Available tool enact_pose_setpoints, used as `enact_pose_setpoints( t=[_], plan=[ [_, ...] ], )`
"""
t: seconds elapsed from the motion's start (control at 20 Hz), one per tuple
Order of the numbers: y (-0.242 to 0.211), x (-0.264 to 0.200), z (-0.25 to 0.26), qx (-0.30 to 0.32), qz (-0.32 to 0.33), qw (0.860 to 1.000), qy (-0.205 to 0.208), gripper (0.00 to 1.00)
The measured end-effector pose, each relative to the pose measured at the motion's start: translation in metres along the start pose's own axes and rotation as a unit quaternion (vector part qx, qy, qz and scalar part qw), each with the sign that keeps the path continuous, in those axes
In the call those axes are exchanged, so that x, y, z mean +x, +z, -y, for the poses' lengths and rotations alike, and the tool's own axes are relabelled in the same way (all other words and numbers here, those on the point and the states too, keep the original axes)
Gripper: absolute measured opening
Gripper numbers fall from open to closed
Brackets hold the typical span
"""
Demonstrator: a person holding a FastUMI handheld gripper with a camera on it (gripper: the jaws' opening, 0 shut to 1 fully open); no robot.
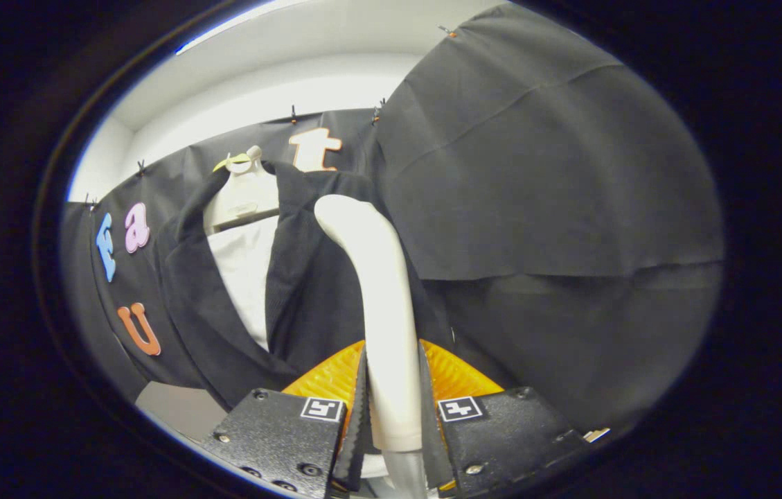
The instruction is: Iron the clothes twice with a garment steamer, once on the left side and once on the right side.
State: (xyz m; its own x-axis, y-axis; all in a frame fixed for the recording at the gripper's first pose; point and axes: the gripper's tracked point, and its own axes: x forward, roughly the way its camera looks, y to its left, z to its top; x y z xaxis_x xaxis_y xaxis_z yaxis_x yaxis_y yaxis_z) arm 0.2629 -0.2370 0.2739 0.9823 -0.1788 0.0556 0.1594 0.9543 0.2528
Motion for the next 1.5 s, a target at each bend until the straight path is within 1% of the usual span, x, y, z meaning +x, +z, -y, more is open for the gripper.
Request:
enact_pose_setpoints(
  t=[0.25, 0.35, 0.55, 0.65, 0.85, 1.15, 1.5],
  plan=[
    [0.009, 0.027, -0.014, -0.022, 0.009, 1.0, 0.012, 0.37],
    [0.007, 0.036, -0.015, -0.04, 0.015, 0.999, 0.005, 0.37],
    [-0.002, 0.037, -0.011, -0.057, 0.015, 0.998, 0.003, 0.37],
    [-0.01, 0.041, -0.008, -0.057, 0.01, 0.998, 0.007, 0.37],
    [-0.031, 0.029, 0.001, -0.067, -0.005, 0.998, 0.012, 0.37],
    [-0.064, 0.024, 0.011, -0.09, -0.029, 0.995, 0.013, 0.37],
    [-0.096, 0.017, 0.015, -0.108, -0.059, 0.992, 0.024, 0.37]
  ],
)
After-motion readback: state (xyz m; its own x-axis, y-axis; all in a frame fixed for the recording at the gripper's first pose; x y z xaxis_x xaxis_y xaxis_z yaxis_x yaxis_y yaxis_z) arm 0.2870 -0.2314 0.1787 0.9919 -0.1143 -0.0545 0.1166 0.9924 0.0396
